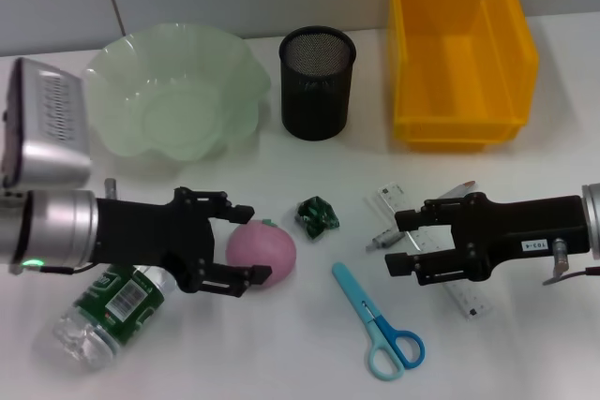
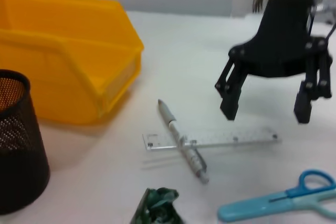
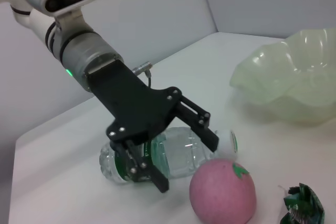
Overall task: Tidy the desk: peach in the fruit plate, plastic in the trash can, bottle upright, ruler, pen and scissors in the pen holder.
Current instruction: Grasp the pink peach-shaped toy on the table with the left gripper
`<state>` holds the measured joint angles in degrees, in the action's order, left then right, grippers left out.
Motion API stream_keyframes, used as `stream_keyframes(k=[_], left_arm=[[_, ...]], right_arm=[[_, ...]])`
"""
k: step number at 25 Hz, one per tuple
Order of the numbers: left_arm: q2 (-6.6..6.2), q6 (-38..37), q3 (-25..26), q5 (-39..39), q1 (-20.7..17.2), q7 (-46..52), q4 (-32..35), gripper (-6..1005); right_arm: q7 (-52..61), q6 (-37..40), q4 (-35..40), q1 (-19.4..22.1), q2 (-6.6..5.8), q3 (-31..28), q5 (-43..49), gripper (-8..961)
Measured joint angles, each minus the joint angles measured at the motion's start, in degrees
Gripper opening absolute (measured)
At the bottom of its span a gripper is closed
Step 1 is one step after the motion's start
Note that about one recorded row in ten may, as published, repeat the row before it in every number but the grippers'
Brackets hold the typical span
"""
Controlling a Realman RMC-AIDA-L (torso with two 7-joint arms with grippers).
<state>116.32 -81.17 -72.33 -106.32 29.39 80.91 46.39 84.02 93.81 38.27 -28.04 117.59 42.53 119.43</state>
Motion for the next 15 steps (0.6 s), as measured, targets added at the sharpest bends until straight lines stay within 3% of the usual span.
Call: stream_keyframes(k=[1,4,15], left_arm=[[1.36,1.73,-0.05,-3.95,0.41,0.20,2.39,799],[1.81,2.48,-0.28,-5.85,1.30,0.56,2.91,799],[2.02,5.99,-1.68,-9.52,5.54,2.50,-0.23,799]], right_arm=[[0.01,-0.01,0.04,0.00,0.00,-0.01,-0.01,753],[0.12,-0.03,0.17,-0.20,0.00,-0.09,-0.11,752],[0.35,-0.04,0.22,-0.70,-0.13,0.01,-0.13,748]])
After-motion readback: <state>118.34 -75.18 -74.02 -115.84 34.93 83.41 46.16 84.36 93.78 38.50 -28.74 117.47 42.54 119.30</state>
